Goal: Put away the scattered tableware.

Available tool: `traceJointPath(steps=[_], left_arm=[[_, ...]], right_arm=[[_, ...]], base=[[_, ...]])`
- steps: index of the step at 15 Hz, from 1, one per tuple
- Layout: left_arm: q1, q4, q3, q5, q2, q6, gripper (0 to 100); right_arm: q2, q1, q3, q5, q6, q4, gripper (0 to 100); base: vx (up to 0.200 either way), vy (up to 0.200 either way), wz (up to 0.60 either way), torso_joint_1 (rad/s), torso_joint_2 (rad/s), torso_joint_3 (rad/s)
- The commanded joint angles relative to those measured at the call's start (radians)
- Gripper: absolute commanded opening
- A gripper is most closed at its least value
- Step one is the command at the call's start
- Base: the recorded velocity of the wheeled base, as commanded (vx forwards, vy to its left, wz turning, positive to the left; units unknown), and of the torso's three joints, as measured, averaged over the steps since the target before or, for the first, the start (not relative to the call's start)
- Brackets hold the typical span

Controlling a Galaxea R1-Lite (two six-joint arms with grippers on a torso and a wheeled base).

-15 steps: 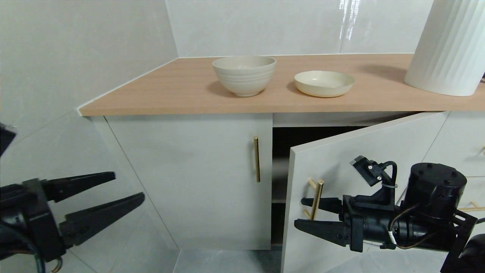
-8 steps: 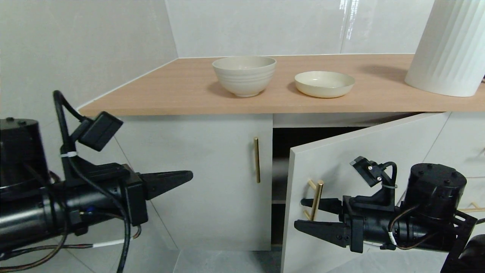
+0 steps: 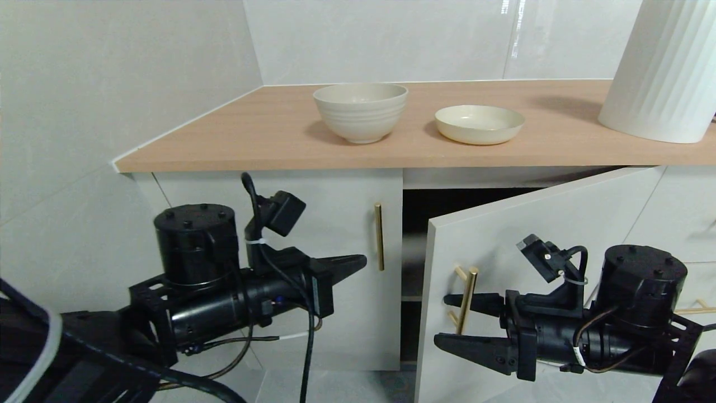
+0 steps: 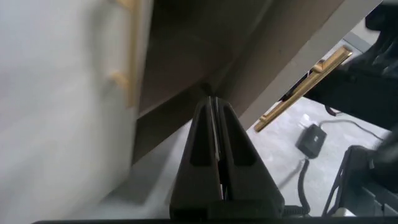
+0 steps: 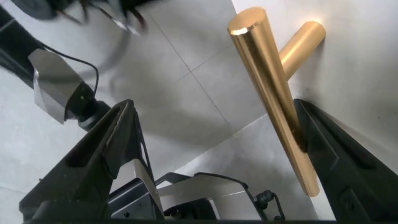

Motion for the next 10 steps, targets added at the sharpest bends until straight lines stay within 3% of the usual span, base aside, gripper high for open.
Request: traceJointPath(steps=[1, 5, 10], left_arm=[[-0.055, -0.059, -0.043, 0.003, 0.149, -0.003, 0], [-0.096, -0.062, -0.187, -0.027, 0.243, -0.079, 0], [-0.119, -0.064, -0.237, -0.039, 0.280, -0.082, 0]], right_arm=[[0.006, 0.000, 0.006, -0.002, 0.001, 0.004, 100], [0.008, -0.002, 0.017, -0.010, 0.001, 0.004, 100], [0.002, -0.016, 0.027, -0.011, -0.001, 0.004, 100]], base=[[0.000, 0.000, 0.00, 0.000, 0.00, 0.000], [0.000, 0.000, 0.00, 0.000, 0.00, 0.000], [0.000, 0.000, 0.00, 0.000, 0.00, 0.000]])
